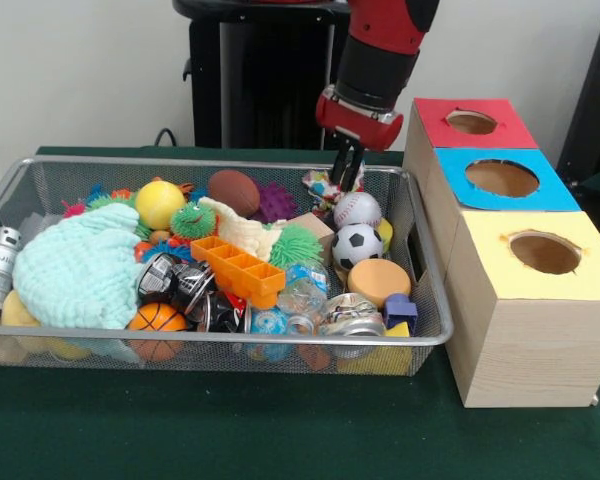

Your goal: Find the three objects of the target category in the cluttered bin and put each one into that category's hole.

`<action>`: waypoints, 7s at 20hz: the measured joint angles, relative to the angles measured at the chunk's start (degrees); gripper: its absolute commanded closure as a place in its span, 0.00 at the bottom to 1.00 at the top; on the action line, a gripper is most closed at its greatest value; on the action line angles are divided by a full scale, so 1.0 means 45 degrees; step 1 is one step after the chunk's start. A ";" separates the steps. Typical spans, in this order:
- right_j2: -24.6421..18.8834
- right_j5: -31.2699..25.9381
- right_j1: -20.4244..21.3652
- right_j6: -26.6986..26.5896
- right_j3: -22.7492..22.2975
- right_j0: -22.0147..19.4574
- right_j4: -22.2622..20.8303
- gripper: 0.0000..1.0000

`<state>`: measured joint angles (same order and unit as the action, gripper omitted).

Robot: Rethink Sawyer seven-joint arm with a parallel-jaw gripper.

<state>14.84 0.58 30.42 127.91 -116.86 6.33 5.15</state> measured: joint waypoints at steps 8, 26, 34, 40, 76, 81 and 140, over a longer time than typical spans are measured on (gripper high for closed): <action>0.0381 -0.2613 0.1492 0.0000 -0.0092 0.0385 -0.0013 1.00; 0.0625 -0.5076 0.3276 0.0000 -0.0035 0.0443 -0.0029 1.00; 0.0533 -0.5189 0.3400 0.0000 0.0280 0.0368 -0.0031 1.00; 0.0467 -0.5191 0.3417 0.0000 0.0442 0.0329 -0.0034 1.00; 0.0311 -0.6153 0.4782 0.0000 0.1143 0.1009 0.0084 1.00; 0.0312 -0.6154 0.4801 0.0000 0.1248 0.1400 0.0224 1.00; 0.0033 -0.2836 0.4219 0.0000 0.3101 0.2412 0.2154 1.00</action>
<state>14.99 -12.18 49.40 127.91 -102.90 17.19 14.84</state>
